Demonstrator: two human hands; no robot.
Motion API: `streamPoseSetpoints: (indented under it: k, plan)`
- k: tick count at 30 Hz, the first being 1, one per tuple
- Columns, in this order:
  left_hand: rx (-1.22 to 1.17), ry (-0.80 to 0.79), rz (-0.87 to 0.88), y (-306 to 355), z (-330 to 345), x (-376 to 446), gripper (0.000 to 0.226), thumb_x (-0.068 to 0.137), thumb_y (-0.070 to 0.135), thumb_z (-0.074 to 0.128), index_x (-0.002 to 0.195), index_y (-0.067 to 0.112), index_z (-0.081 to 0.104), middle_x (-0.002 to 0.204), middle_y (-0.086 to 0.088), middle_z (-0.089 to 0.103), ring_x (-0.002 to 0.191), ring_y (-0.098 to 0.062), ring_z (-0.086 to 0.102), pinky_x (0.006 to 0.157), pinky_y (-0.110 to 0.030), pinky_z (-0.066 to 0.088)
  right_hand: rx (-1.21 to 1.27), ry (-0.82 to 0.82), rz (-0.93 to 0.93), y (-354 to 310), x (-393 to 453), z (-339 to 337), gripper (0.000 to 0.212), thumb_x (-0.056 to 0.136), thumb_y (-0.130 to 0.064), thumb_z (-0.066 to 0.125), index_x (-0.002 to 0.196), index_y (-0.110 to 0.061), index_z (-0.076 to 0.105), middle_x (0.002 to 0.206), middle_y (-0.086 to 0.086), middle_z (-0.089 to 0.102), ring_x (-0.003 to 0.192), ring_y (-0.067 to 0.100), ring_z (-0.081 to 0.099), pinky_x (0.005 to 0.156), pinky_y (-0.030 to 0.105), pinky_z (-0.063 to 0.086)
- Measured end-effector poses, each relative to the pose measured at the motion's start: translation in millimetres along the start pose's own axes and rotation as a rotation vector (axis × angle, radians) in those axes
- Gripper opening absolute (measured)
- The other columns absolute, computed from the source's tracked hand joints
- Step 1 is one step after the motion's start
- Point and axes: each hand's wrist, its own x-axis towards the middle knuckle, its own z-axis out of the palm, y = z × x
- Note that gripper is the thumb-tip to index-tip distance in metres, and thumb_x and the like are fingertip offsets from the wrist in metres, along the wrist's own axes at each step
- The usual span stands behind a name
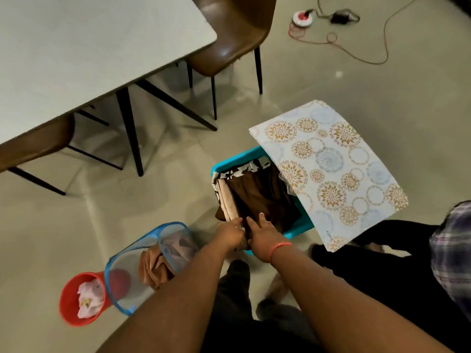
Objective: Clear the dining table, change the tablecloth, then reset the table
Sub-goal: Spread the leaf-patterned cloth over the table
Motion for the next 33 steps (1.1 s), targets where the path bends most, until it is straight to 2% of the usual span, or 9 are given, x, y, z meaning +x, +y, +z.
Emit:
streamPoseSetpoints:
  k: [2,7,11,15,20,23,26,29,33]
  plan:
    - [-0.057,-0.016,-0.019,2,-3,15,0.047,0.100,0.019,0.052,0.147,0.023,0.048,0.153,-0.014,0.040,0.133,-0.027,0.048,0.093,-0.023,0.041,0.041,-0.018,0.021,-5,7,3,0.076,0.100,-0.030,0.049,0.158,-0.030,0.001,0.165,0.010,-0.011,0.151,0.035,0.009,0.121,0.051,0.023]
    - [-0.127,-0.103,-0.136,4,-5,37,0.045,0.100,0.025,0.055,0.143,0.016,0.050,0.143,-0.011,0.053,0.125,-0.029,0.053,0.106,-0.040,0.047,0.157,-0.020,0.058,0,18,10,0.076,0.098,-0.030,0.052,0.158,-0.027,0.006,0.165,0.011,-0.007,0.150,0.036,0.018,0.120,0.047,0.025]
    - [0.020,0.026,-0.186,5,-5,46,0.043,0.094,0.034,0.065,0.125,0.005,0.062,0.121,-0.015,0.066,0.108,-0.031,0.063,0.086,-0.034,0.053,0.213,0.011,0.110,8,23,14,0.069,0.101,-0.022,0.047,0.158,-0.029,0.009,0.166,0.009,-0.003,0.147,0.034,0.026,0.118,0.047,0.031]
    - [-0.030,0.162,-0.165,9,-6,45,0.032,0.088,0.026,0.067,0.115,0.008,0.066,0.107,-0.012,0.070,0.099,-0.029,0.066,0.075,-0.031,0.050,0.295,0.026,0.145,9,21,14,0.067,0.102,-0.023,0.047,0.158,-0.026,0.010,0.166,0.007,0.000,0.147,0.032,0.029,0.118,0.043,0.029]
    - [-0.325,0.186,-0.029,23,-8,27,0.015,0.085,0.021,0.063,0.093,0.009,0.064,0.076,-0.002,0.061,0.075,-0.019,0.060,0.069,-0.031,0.051,0.377,0.066,0.087,9,13,18,0.099,0.087,-0.040,0.070,0.158,-0.024,0.004,0.166,0.005,0.003,0.151,0.027,0.016,0.121,0.044,0.023]
    - [-0.522,0.144,0.044,36,-11,14,0.014,0.083,0.015,0.064,0.073,0.018,0.055,0.065,0.001,0.055,0.064,-0.015,0.051,0.061,-0.029,0.044,0.461,0.184,0.142,5,18,12,0.107,0.080,-0.035,0.078,0.158,-0.020,0.007,0.165,0.008,0.011,0.151,0.028,0.015,0.121,0.045,0.023]
    - [-0.761,0.095,0.102,47,-24,-6,0.031,0.082,-0.003,0.054,0.063,0.019,0.045,0.052,0.006,0.053,0.057,-0.015,0.050,0.055,-0.025,0.043,0.447,0.388,0.132,5,15,-3,0.077,0.085,-0.027,0.069,0.152,-0.022,0.030,0.151,0.011,0.037,0.138,0.036,0.038,0.113,0.047,0.036]
    - [-0.893,0.038,0.170,56,-46,-34,0.033,0.082,-0.014,0.043,0.062,0.014,0.045,0.052,0.002,0.056,0.053,-0.014,0.054,0.049,-0.021,0.045,0.407,0.518,0.076,-4,-5,-30,0.033,0.090,-0.025,0.051,0.122,-0.028,0.057,0.117,0.005,0.064,0.107,0.034,0.062,0.089,0.044,0.051]
    - [-0.975,0.116,0.322,59,-73,-79,0.026,0.084,-0.008,0.048,0.071,0.012,0.060,0.072,-0.005,0.064,0.067,-0.018,0.058,0.058,-0.026,0.047,0.366,0.659,0.003,-33,-49,-56,0.016,0.089,-0.035,0.046,0.097,-0.027,0.057,0.090,-0.004,0.065,0.077,0.027,0.057,0.070,0.033,0.042]
